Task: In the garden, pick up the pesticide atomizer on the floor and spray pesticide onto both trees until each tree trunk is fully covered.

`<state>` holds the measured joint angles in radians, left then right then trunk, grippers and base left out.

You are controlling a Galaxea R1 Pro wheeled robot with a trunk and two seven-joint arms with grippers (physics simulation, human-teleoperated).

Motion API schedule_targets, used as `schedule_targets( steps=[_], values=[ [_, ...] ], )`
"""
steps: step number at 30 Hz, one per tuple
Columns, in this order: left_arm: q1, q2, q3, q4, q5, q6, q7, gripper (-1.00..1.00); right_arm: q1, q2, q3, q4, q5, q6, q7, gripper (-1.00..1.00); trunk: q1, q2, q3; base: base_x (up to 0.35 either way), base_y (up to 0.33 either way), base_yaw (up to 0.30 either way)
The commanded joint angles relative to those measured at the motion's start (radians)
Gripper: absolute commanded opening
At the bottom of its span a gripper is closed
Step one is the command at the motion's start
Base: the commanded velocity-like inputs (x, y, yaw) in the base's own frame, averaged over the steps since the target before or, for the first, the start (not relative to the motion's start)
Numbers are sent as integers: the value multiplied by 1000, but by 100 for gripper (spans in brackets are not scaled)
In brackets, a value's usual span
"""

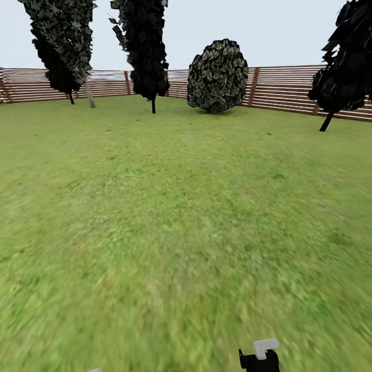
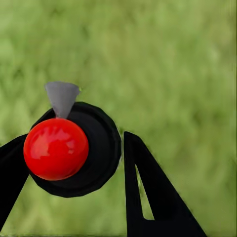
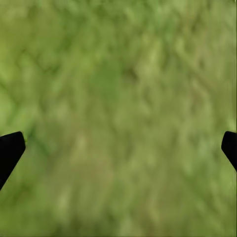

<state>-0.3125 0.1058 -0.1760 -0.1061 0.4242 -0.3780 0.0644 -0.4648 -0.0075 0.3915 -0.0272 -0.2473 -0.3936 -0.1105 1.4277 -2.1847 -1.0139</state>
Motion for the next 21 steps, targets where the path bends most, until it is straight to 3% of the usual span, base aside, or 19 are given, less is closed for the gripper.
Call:
schedule_targets(
  steps=[1, 17, 21],
  values=[
    [-1, 0, -8, 0, 4, -2, 6, -100, 0, 0, 9, 0, -7, -2, -3, 100, 0, 0, -1, 0, 0, 280],
    [0, 0, -8, 0, 5, -1, 6, -100, 0, 0, 9, 0, -7, -2, -3, 100, 0, 0, -12, -1, 0, 280],
    [-1, 0, -8, 0, 6, -1, 6, -100, 0, 0, 9, 0, -7, -2, -3, 100, 0, 0, -14, -133, 141, 280]
  ],
)
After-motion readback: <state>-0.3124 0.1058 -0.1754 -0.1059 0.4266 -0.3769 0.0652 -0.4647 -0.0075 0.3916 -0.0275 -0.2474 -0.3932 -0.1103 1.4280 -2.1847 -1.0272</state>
